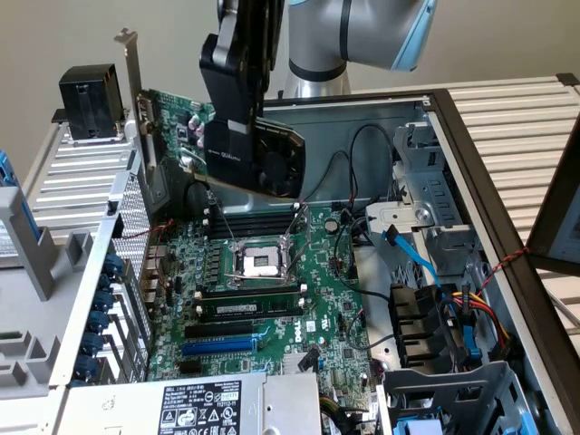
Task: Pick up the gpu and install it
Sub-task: 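Insert the gpu into the slot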
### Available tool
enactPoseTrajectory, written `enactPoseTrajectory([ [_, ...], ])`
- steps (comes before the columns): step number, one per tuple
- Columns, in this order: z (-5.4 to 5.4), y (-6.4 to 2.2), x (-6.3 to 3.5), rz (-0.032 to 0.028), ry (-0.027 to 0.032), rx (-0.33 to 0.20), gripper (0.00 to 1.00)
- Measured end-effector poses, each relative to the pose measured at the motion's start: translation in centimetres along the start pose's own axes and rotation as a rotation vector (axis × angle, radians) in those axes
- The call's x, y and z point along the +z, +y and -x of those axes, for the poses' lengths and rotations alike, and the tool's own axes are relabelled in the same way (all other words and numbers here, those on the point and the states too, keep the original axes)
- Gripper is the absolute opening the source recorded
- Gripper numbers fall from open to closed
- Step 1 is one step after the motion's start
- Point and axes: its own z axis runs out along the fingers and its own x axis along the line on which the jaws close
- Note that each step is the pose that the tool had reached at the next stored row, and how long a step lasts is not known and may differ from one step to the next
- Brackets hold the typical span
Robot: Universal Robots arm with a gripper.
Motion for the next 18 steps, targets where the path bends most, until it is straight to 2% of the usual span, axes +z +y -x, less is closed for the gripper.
enactPoseTrajectory([
  [2,0.0,0.00,0.04,-0.0099,0.0013,-0.036,0.26],
  [3,0.0,-0.01,0.06,-0.0168,0.0008,-0.049,0.26],
  [7,0.0,-0.02,0.19,-0.0338,-0.0066,-0.100,0.26],
  [10,0.0,-0.04,0.35,-0.0495,-0.0069,-0.139,0.26],
  [12,0.0,-0.06,0.58,-0.0543,-0.0058,-0.165,0.26],
  [15,0.1,-0.05,1.02,-0.0582,-0.0039,-0.198,0.26],
  [18,0.2,0.12,1.50,-0.0636,-0.0035,-0.215,0.26],
])
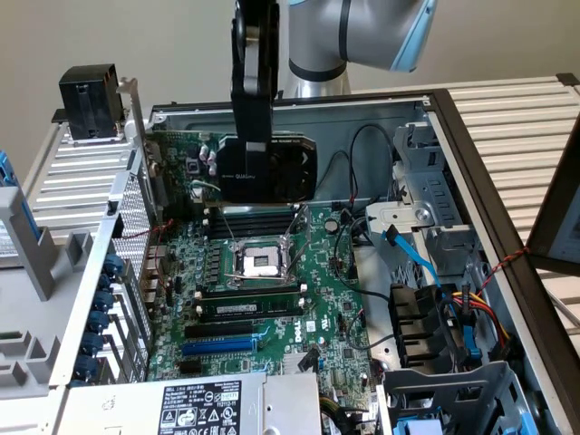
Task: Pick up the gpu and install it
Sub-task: 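Insert the gpu into the slot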
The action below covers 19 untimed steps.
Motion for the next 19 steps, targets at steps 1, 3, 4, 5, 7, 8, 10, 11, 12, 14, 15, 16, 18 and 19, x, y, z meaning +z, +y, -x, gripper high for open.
enactPoseTrajectory([
  [1,0.0,0.20,0.15,-0.0030,-0.0002,-0.001,0.26],
  [3,0.1,0.76,0.41,-0.0091,-0.0007,-0.001,0.26],
  [4,0.1,0.90,0.43,-0.0092,-0.0007,-0.002,0.26],
  [5,0.1,0.91,0.43,-0.0092,-0.0007,-0.002,0.26],
  [7,0.1,0.91,0.43,-0.0092,-0.0006,-0.002,0.26],
  [8,0.1,0.91,0.43,-0.0092,-0.0006,-0.002,0.26],
  [10,0.4,0.96,0.46,-0.0095,-0.0004,-0.002,0.26],
  [11,1.3,1.04,0.54,-0.0100,0.0011,-0.002,0.26],
  [12,1.7,1.09,0.62,-0.0103,0.0012,-0.002,0.26],
  [14,2.5,1.19,0.80,-0.0113,0.0018,-0.002,0.26],
  [15,2.9,1.28,0.96,-0.0124,0.0017,-0.002,0.26],
  [16,3.2,1.39,1.12,-0.0129,0.0019,-0.003,0.26],
  [18,3.7,1.72,1.46,-0.0139,0.0020,-0.004,0.26],
  [19,3.9,1.95,1.61,-0.0141,0.0024,-0.005,0.26],
])
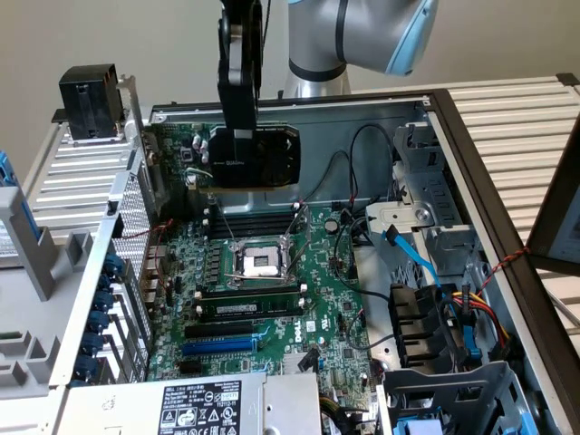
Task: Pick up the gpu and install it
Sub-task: 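Insert the gpu into the slot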
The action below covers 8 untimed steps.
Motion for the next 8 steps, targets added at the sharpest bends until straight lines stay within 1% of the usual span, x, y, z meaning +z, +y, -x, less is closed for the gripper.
enactPoseTrajectory([
  [1,0.10,0.11,0.10,-0.0002,0.0020,-0.003,0.26],
  [3,0.12,0.14,0.18,-0.0005,0.0138,-0.021,0.26],
  [5,0.12,0.14,0.22,0.0018,0.0217,-0.047,0.26],
  [6,0.11,0.14,0.26,0.0026,0.0240,-0.062,0.26],
  [8,0.11,0.13,0.42,0.0026,0.0258,-0.099,0.26],
])
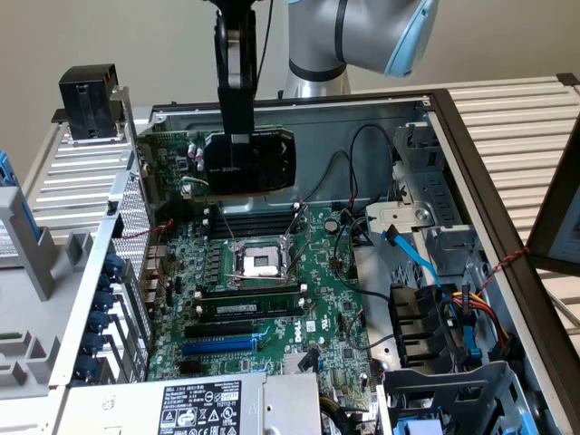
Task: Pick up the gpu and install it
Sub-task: 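Insert the gpu into the slot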
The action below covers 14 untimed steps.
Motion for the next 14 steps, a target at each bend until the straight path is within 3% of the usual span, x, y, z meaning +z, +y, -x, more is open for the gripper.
enactPoseTrajectory([
  [4,0.0,-0.02,0.66,-0.0005,0.0018,-0.044,0.26],
  [14,-0.5,0.39,2.51,-0.0016,0.0008,-0.032,0.26],
])
